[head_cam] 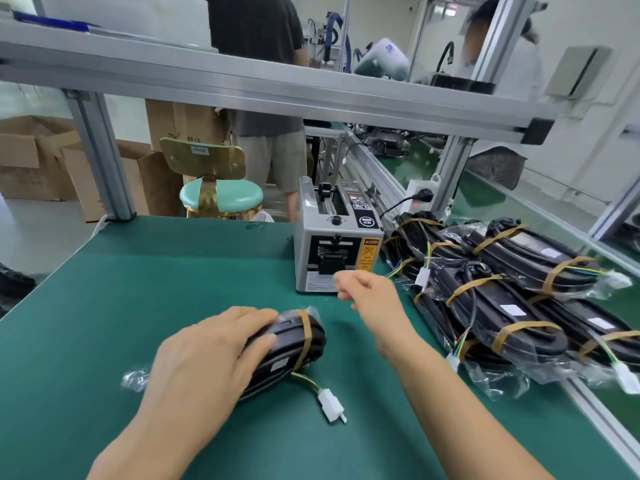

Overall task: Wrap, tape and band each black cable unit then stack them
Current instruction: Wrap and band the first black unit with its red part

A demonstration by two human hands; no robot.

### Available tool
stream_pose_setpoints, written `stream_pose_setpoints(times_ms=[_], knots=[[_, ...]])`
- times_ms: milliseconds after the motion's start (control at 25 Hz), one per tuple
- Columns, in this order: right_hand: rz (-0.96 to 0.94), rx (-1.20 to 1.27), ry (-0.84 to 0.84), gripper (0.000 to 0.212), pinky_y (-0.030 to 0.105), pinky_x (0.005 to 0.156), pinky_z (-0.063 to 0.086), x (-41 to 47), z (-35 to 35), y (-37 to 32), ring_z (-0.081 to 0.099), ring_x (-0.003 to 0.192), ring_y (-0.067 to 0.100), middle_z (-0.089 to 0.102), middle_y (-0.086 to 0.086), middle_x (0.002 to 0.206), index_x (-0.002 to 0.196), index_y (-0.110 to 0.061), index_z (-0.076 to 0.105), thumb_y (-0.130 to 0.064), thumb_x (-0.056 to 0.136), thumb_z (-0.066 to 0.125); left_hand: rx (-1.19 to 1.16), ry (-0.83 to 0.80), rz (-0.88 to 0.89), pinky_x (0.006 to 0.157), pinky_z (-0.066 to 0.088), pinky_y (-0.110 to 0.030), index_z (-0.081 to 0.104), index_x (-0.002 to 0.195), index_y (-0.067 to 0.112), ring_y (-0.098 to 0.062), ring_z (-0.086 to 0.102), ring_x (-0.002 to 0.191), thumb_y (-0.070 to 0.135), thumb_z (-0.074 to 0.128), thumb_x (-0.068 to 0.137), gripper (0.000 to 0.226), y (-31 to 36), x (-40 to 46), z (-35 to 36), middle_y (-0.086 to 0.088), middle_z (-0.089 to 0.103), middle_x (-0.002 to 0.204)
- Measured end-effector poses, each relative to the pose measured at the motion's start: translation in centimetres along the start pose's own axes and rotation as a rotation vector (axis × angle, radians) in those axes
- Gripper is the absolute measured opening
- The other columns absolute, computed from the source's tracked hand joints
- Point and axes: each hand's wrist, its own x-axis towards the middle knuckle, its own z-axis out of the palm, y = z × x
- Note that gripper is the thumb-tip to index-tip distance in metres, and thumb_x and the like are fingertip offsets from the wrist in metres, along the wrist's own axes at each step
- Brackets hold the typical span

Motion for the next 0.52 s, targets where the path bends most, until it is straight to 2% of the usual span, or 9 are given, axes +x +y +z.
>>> stream_pose_setpoints(times_ms=[40,120,200,280,360,520], knots=[[0.034,0.018,0.114,0.019,0.026,0.07,0.04,1.0,-0.2,0.0,0.053,0.073,0.012,0.062,-0.006,0.071,0.078,-0.01,0.069,-0.022,0.089,0.06,-0.04,-0.004,-0.052,0.068,0.046,-0.03,0.068,0.097,0.042,-0.018,0.066,0.085,0.039,0.058,0.09,0.013,0.2,0.2,0.0,0.023,0.069,0.095],[0.094,0.056,0.212,0.02,0.032,0.067,0.039,2.7,0.1,-0.4,0.048,0.07,0.016,0.057,-0.002,0.066,0.075,-0.003,0.067,-0.018,0.088,0.06,-0.081,-0.027,-0.16,0.069,0.045,-0.029,0.068,0.091,0.044,-0.016,0.063,0.084,0.041,0.062,0.085,0.009,0.4,0.8,0.2,0.018,0.068,0.082],[0.15,0.087,0.265,0.02,0.035,0.069,0.044,4.2,0.9,-0.8,0.049,0.069,0.019,0.058,0.0,0.067,0.072,-0.007,0.069,-0.018,0.088,0.063,-0.121,-0.042,-0.253,0.064,0.043,-0.028,0.067,0.082,0.044,-0.011,0.059,0.075,0.043,0.063,0.082,0.004,0.5,1.3,0.1,0.014,0.063,0.07],[0.206,0.114,0.336,0.022,0.04,0.077,0.051,5.3,1.6,-1.0,0.053,0.071,0.023,0.062,0.003,0.073,0.065,-0.019,0.065,-0.021,0.087,0.067,-0.104,-0.02,-0.293,0.061,0.04,-0.028,0.066,0.075,0.042,-0.012,0.056,0.071,0.043,0.063,0.082,0.007,0.7,1.3,0.3,0.011,0.062,0.066],[0.227,0.134,0.406,0.025,0.042,0.079,0.053,6.1,2.3,-1.0,0.055,0.072,0.026,0.063,0.005,0.074,0.061,-0.025,0.062,-0.025,0.085,0.071,-0.035,0.04,-0.276,0.059,0.037,-0.029,0.067,0.074,0.039,-0.018,0.055,0.068,0.041,0.064,0.082,0.009,0.9,1.0,0.6,0.011,0.061,0.063],[0.264,0.155,0.488,0.031,0.035,0.078,0.052,6.9,3.4,-1.4,0.061,0.079,0.027,0.058,-0.003,0.065,0.055,-0.025,0.057,-0.024,0.078,0.077,0.079,0.106,-0.118,0.048,0.025,-0.021,0.067,0.062,0.029,-0.023,0.054,0.045,0.02,0.081,0.07,0.019,1.1,0.3,1.0,0.012,0.06,0.055]])
